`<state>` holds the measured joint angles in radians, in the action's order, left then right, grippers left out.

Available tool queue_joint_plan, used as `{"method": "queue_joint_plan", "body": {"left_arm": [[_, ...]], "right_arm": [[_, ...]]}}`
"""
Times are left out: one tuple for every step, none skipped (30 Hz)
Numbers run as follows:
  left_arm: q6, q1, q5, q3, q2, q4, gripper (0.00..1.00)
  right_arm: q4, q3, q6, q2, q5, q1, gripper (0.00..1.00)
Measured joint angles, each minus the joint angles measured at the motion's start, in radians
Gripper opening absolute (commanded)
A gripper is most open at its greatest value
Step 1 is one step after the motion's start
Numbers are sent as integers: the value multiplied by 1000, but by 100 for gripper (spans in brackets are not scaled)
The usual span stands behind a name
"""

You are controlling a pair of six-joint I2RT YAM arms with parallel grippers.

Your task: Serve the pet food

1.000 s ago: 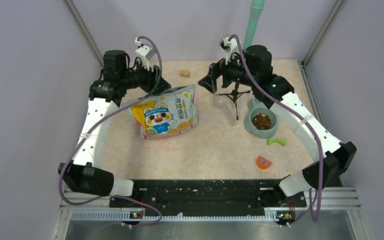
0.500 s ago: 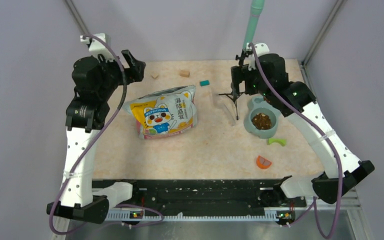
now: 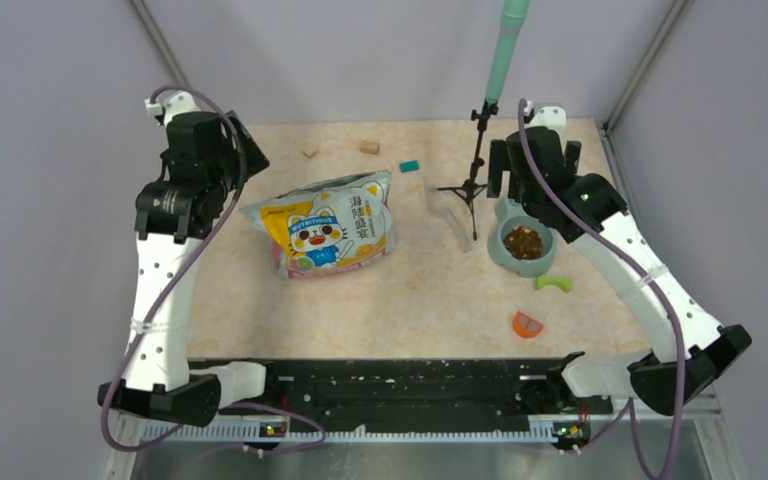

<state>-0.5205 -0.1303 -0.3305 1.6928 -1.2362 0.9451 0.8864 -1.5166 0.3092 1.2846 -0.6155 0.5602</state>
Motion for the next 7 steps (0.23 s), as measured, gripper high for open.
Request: {"method": "queue_joint_plan", "body": {"left_arm": [[-2,0,-13,0,5,7,88],[-4,0,-28,0,10,13,89],[-5,0,-40,0,15,15,89],[-5,0,-49,0,19,15,89],[-5,0,-58,0,23,16,88],[-5,0,-64,0,24,16,88],[-5,0,-69,0,26,16,89]], "right_arm": [[-1,0,4,-1,-6,0,99],[-3,0,11,-3,-15,0,99],[-5,0,18,-6,-20,0,99],[-6,0,25,-9,-24,0,99],[-9,0,28,-12,-27,0,99],[-14,1,34,-16,-29,0,99],[-25,6,36,-23,-31,0,99]]}}
